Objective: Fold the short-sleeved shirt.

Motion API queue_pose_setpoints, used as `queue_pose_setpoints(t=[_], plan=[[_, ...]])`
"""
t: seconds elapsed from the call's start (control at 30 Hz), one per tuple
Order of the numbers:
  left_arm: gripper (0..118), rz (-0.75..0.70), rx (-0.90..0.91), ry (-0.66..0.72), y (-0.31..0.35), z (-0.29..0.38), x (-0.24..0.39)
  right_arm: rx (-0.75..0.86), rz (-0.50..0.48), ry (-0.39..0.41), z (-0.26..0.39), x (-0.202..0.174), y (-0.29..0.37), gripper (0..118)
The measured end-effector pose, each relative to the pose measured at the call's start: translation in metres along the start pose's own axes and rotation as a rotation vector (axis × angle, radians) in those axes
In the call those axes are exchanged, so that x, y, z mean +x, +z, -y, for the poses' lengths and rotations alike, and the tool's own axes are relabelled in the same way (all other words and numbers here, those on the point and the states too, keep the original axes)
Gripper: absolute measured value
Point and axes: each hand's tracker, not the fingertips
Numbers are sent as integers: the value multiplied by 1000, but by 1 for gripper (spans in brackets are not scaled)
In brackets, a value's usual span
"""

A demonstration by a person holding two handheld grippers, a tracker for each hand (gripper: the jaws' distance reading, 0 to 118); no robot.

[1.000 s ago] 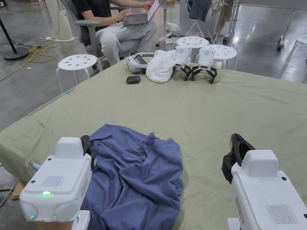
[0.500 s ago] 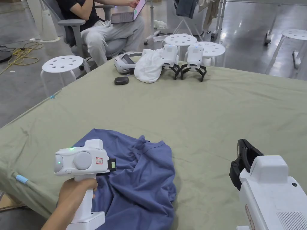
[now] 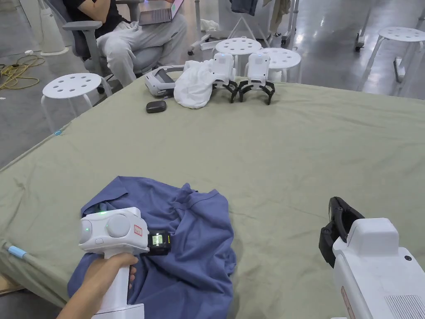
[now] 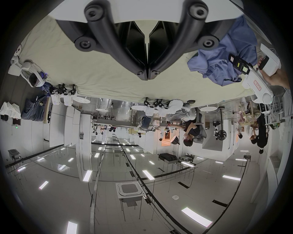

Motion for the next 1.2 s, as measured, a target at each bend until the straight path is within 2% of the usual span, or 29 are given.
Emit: queue_pose_setpoints(t=[0.03,0.1,0.17,0.23,0.27,0.3,0.53,0.77,0.97,1.2], plan=[[95,0,-14,-5,-3,1,1,-2,0,-2,0,1,0,4],[73,-7,-29,-9,-9,4,4,-6,-1,-5,1,2,0,4],[60,-44,-45,-6,-14,6,6,-7,0,-4,1,3,0,4],[33,-52,-32,-25,-11,9,8,-5,0,-2,0,4,1,4],[13,-39,-32,-31,-9,8,10,-4,2,0,0,5,2,4],[6,-22,-33,-28,-8,8,10,-3,2,2,0,7,2,4],[2,49,17,-16,8,11,1,0,15,-11,-1,15,5,4],[2,98,121,-51,72,-3,6,18,30,-22,-8,26,11,4],[1,191,222,-49,124,-23,28,42,55,-33,-15,40,21,4],[1,281,335,-123,183,-57,73,71,100,-48,-21,61,34,4]])
